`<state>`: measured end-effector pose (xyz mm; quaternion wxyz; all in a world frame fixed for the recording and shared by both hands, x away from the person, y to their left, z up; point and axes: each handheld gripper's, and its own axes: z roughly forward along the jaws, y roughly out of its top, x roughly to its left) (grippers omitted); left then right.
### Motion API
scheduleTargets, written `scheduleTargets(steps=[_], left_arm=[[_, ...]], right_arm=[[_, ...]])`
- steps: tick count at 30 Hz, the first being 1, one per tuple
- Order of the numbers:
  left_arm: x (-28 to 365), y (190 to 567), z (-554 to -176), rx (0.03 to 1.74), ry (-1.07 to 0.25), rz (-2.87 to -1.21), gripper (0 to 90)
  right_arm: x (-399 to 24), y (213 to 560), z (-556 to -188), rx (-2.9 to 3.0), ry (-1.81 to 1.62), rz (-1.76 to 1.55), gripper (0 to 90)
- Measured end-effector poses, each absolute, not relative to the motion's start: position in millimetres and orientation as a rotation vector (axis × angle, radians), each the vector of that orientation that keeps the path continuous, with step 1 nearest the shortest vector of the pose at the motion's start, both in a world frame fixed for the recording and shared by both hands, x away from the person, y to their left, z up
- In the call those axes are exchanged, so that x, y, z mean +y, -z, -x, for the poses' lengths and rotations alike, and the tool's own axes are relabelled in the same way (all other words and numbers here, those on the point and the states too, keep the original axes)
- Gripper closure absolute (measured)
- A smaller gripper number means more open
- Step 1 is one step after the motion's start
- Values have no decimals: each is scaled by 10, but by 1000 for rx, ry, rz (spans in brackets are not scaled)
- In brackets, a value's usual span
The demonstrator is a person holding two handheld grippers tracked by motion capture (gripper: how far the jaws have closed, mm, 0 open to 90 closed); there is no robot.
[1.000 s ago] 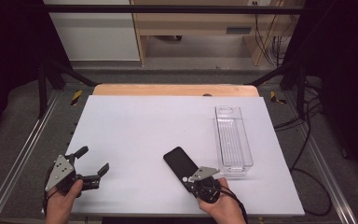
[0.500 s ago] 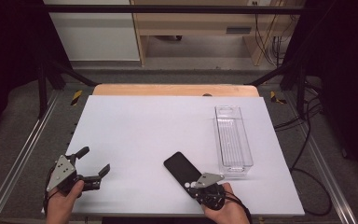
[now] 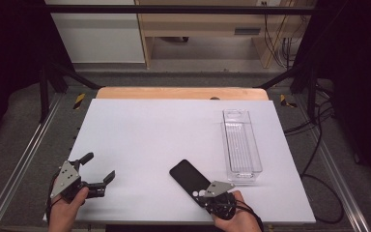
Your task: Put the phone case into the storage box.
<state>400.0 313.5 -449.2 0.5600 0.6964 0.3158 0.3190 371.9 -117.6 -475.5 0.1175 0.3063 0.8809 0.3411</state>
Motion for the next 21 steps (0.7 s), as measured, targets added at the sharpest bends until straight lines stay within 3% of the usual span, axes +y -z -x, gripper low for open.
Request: scheduleTargets(steps=[9,10,13,17,21], left_arm=[[3131,4490,-4002,742,-750,-1642,14],[3131,4489,-4003,742,-751,-1642,14],[3133,4487,-4002,743,-752,-1639,14],[3134,4487,-4006,743,-753,-1640,14],[3132,4481,-3998,739,-753,-1639,14]], right_arm=[[-1228,4759,-3705,2583,-1022,-901,891],[-1231,4758,-3702,2576,-1027,-898,852],[-1278,4679,-3710,2463,-1148,-926,589],[-1331,4589,-3729,2339,-1242,-975,329],[-1366,4623,-3773,2315,-1218,-1036,127]])
